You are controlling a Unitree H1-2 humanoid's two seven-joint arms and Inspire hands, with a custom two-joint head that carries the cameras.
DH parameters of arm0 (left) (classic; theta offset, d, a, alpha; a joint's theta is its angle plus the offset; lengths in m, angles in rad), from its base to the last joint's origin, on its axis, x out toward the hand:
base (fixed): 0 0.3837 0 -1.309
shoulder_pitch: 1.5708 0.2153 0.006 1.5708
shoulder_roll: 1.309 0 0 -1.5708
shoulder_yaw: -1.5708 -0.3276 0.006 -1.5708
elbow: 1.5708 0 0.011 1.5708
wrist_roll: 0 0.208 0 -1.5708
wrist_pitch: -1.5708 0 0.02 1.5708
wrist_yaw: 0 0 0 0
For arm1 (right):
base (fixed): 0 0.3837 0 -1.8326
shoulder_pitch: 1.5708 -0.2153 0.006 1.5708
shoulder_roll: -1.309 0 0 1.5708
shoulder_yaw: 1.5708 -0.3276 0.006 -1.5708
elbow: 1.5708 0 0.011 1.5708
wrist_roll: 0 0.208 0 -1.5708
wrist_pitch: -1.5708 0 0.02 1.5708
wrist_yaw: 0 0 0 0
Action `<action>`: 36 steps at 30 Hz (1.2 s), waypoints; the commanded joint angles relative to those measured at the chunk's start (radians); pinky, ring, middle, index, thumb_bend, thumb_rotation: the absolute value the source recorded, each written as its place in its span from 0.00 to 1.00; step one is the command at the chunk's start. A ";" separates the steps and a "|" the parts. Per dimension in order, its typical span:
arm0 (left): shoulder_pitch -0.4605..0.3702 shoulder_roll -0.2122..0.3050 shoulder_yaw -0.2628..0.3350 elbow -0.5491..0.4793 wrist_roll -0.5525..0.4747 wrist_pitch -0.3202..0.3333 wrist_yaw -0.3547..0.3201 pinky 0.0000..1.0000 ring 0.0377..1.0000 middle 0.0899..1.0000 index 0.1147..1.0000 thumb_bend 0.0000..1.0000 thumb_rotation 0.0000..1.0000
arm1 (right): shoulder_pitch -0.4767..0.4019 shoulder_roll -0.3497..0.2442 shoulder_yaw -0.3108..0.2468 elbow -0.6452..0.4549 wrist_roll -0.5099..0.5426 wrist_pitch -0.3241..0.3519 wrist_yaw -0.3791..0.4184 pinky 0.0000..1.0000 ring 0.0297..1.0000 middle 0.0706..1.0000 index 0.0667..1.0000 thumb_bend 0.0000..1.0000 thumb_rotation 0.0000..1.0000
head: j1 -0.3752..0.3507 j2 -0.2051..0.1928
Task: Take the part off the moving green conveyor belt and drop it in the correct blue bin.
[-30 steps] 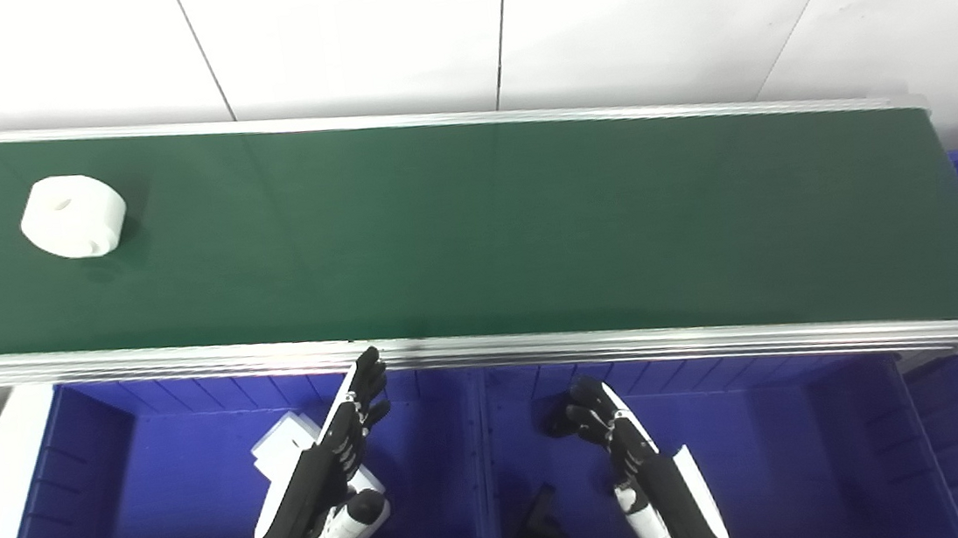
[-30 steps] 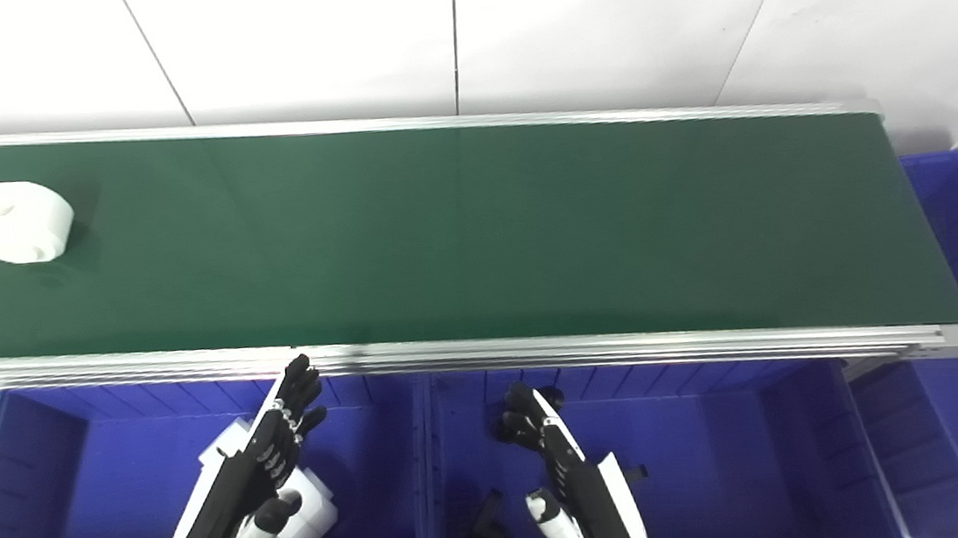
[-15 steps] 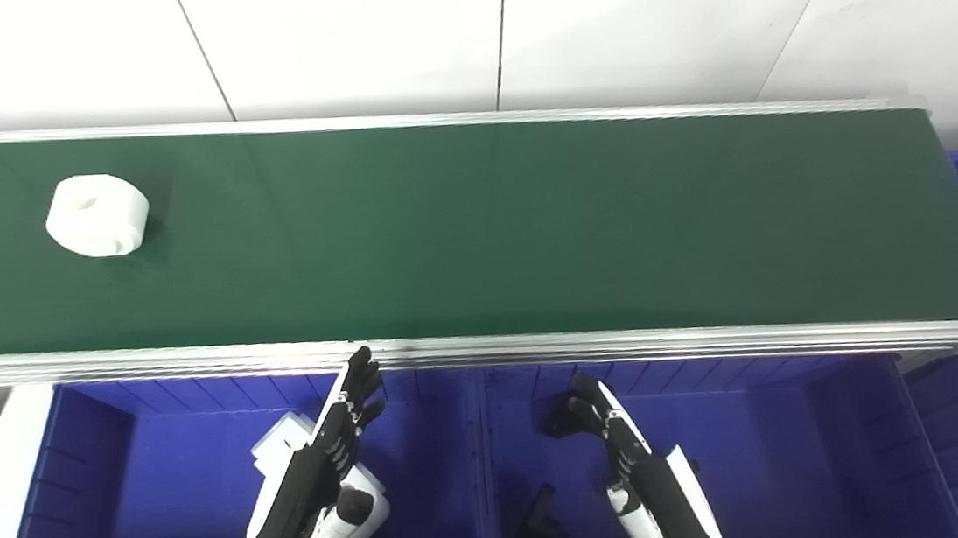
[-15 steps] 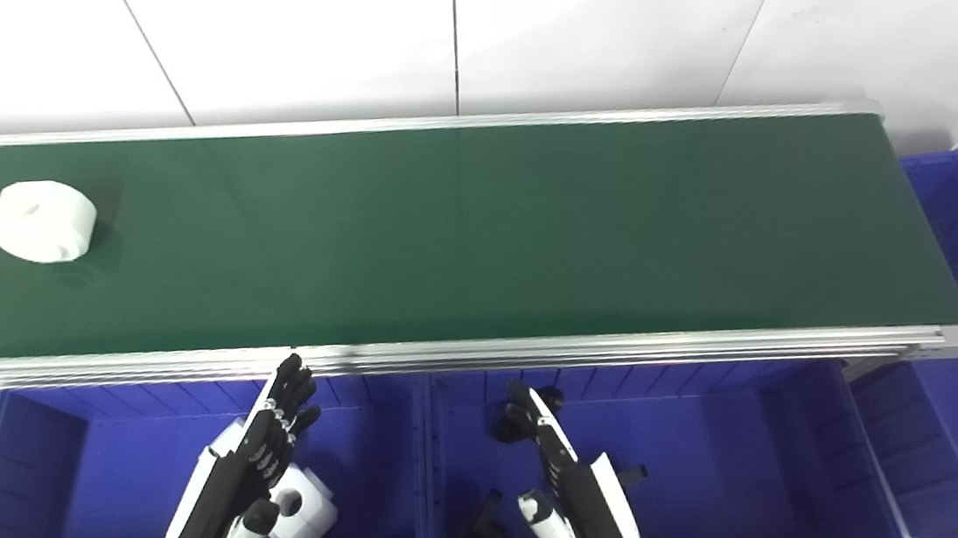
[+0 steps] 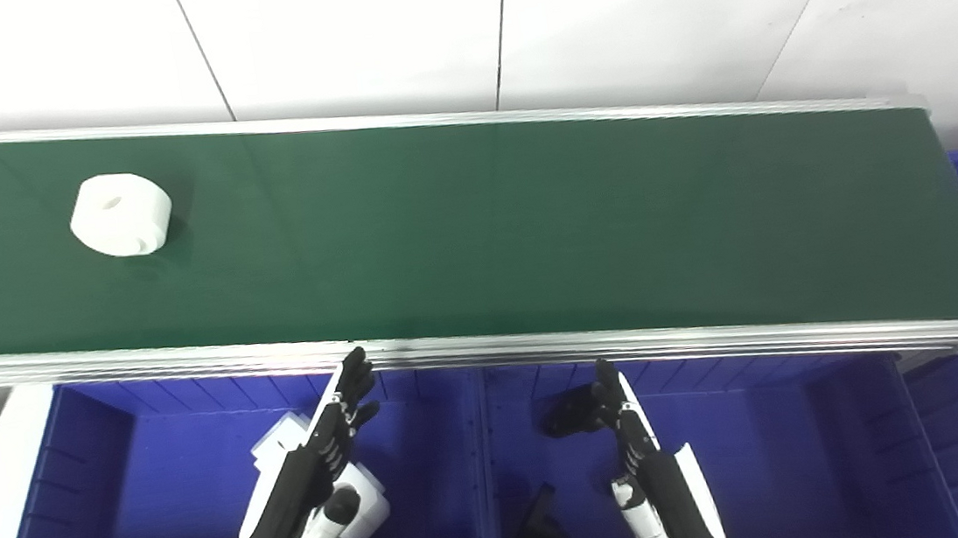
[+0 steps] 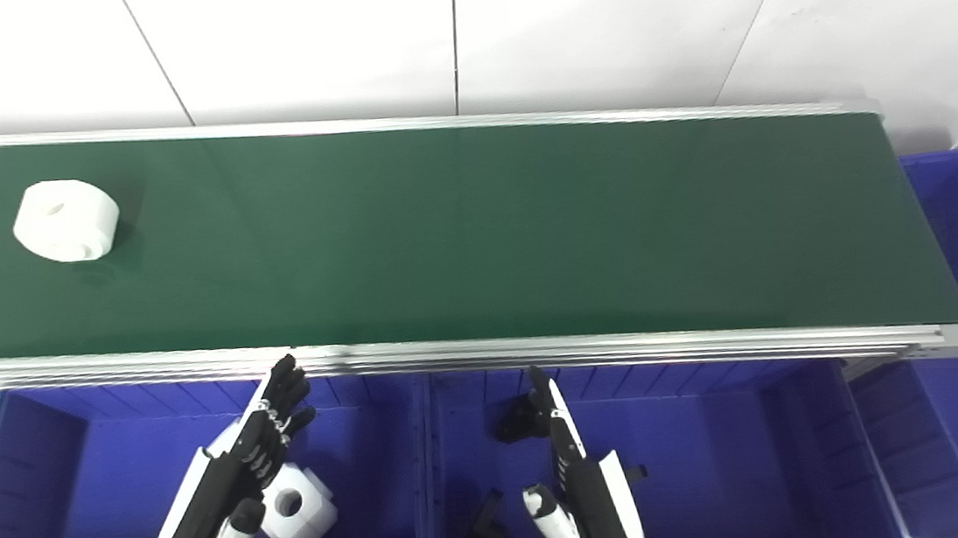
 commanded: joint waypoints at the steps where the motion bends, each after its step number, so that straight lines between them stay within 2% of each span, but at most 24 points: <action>1: -0.006 0.002 0.002 -0.001 -0.001 -0.045 0.004 0.93 1.00 1.00 1.00 0.95 0.90 | -0.005 0.005 0.000 -0.005 0.011 -0.056 -0.008 0.97 0.98 1.00 1.00 0.89 1.00 | 0.012 -0.009; 11: -0.044 -0.009 -0.004 0.118 -0.003 -0.125 0.002 0.91 0.97 0.99 1.00 0.93 0.83 | -0.049 -0.016 0.013 0.072 0.030 -0.060 -0.022 0.96 0.96 0.99 1.00 0.92 1.00 | 0.045 -0.088; 15: -0.055 -0.020 -0.006 0.161 -0.009 -0.152 0.003 0.91 0.97 0.98 1.00 0.93 0.81 | -0.062 -0.027 0.017 0.099 0.043 -0.060 -0.033 0.96 0.96 0.99 1.00 0.92 1.00 | 0.069 -0.137; 19: -0.065 -0.035 -0.011 0.210 0.013 -0.189 0.008 0.90 0.96 0.97 1.00 0.93 0.81 | -0.075 -0.044 0.020 0.132 0.061 -0.060 -0.046 0.95 0.95 0.99 1.00 0.95 1.00 | 0.121 -0.217; 23: -0.083 -0.050 -0.020 0.263 0.018 -0.214 0.008 0.89 0.96 0.96 1.00 0.92 0.80 | -0.096 -0.069 0.022 0.171 0.076 -0.060 -0.055 0.95 0.95 0.99 1.00 0.97 1.00 | 0.177 -0.266; 28: -0.097 -0.067 -0.029 0.296 0.003 -0.216 0.000 0.90 0.96 0.96 1.00 0.92 0.80 | -0.102 -0.084 0.020 0.181 0.094 -0.060 -0.069 0.93 0.93 0.98 1.00 0.94 1.00 | 0.214 -0.286; 29: -0.099 -0.069 -0.030 0.300 0.006 -0.216 0.000 0.90 0.96 0.96 1.00 0.91 0.80 | -0.103 -0.087 0.019 0.181 0.097 -0.060 -0.074 0.93 0.93 0.97 1.00 0.93 1.00 | 0.232 -0.301; 32: -0.102 -0.070 -0.034 0.303 0.019 -0.216 0.006 0.88 0.95 0.95 1.00 0.89 0.81 | -0.104 -0.092 0.016 0.183 0.115 -0.060 -0.073 0.94 0.93 0.97 1.00 0.93 1.00 | 0.249 -0.304; 36: -0.088 -0.055 -0.042 0.249 0.026 -0.216 0.002 0.85 0.93 0.94 1.00 0.91 0.82 | -0.111 -0.089 0.013 0.177 0.144 -0.060 -0.050 0.99 0.95 0.98 1.00 0.91 1.00 | 0.290 -0.295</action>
